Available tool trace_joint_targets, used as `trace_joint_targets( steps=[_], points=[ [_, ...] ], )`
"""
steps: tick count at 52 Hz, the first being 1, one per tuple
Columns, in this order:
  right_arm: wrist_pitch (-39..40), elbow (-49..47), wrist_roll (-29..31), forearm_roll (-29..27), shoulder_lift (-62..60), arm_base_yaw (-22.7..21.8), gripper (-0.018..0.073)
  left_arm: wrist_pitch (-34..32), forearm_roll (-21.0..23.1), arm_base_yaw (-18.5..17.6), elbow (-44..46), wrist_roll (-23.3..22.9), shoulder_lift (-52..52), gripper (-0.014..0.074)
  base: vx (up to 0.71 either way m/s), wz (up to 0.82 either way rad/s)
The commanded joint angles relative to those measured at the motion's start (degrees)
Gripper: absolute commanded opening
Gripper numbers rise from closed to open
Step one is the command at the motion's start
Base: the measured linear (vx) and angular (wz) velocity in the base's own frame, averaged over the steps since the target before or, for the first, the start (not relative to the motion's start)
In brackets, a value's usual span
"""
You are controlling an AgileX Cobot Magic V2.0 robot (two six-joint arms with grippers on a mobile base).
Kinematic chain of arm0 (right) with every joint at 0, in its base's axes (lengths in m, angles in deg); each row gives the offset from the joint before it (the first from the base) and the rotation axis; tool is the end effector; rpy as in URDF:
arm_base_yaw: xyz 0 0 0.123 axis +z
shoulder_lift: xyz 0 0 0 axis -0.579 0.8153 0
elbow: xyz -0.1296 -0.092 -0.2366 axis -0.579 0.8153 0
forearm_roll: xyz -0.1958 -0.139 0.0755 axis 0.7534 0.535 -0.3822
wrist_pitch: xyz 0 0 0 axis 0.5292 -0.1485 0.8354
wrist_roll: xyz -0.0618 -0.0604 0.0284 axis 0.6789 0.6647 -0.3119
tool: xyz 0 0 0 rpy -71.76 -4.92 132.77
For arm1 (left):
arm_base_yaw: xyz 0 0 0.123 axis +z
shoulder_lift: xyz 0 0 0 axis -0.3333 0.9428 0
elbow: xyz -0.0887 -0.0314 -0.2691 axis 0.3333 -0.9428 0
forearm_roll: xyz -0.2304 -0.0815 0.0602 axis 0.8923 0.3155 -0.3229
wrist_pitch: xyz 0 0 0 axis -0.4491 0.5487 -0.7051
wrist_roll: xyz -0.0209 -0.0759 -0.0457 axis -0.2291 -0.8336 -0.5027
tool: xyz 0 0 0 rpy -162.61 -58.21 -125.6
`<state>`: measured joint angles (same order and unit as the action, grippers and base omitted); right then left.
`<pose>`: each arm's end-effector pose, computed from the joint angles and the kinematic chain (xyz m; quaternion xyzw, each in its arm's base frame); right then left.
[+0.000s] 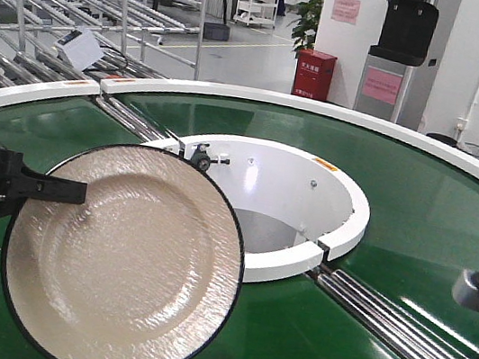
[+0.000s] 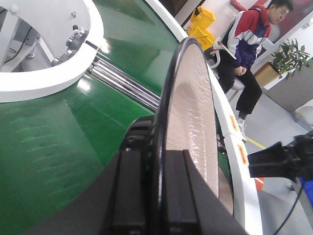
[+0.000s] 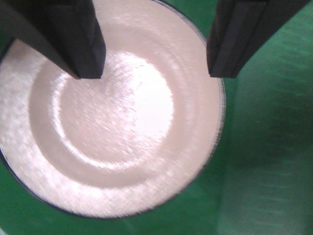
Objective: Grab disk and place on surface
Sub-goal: 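Pinch each plate rim and lift the plates upright off the table, then raise both held plates side by side in front of the robot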
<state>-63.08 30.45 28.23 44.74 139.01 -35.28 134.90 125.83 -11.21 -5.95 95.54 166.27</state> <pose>0.2531 0.0255 0.2970 0.0283 0.9647 0.1491 0.2152 0.3236 -0.0330 0.3553 0.0916 0.7929 -0.4589 0.3902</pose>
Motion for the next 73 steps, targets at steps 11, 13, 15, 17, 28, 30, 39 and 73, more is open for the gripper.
trace_joint_targets(
  steps=[11, 13, 15, 17, 28, 30, 39, 73],
  points=[
    [-2.7, -1.8, 13.6, -10.5, 6.5, -22.2, 0.0466, 1.3, 8.2, -0.2, 1.9, -0.6, -2.7, -0.0008, 0.00, 0.00],
    [-1.8, -1.8, 15.3, -12.0, 7.3, -24.1, 0.0466, 1.3, 8.0, -0.2, 1.9, -0.6, -2.7, -0.0008, 0.00, 0.00],
    [-1.0, -1.8, 17.4, -13.0, 8.4, -24.9, 0.0466, 1.5, 7.7, -0.2, 1.9, -0.6, -2.7, -0.0008, 0.00, 0.00],
    [-0.4, -1.8, 18.8, -13.8, 9.4, -24.9, 0.0466, 1.7, 7.4, -0.2, 1.9, -0.6, -2.7, -0.0008, 0.00, 0.00],
    [0.4, -1.8, 24.7, -14.9, 16.1, -24.9, 0.0466, 1.3, 3.8, -0.2, 1.9, -0.6, -2.7, -0.0008, 0.00, 0.00],
    [0.5, -1.8, 25.5, -14.9, 16.8, -24.9, 0.0466, 1.2, 3.8, -0.2, 1.9, -0.6, -2.7, -0.0008, 0.00, 0.00],
    [1.4, -1.8, 27.7, -15.5, 20.4, -24.9, 0.0466, 0.8, 3.8, -0.2, 1.9, -0.6, -2.6, -0.0008, 0.00, 0.00],
    [-7.7, -1.8, 39.7, -38.0, 28.4, -20.2, -0.0015, 0.2, 3.8, -0.2, 1.9, -0.8, -2.5, -0.0006, 0.00, 0.00]
  ],
)
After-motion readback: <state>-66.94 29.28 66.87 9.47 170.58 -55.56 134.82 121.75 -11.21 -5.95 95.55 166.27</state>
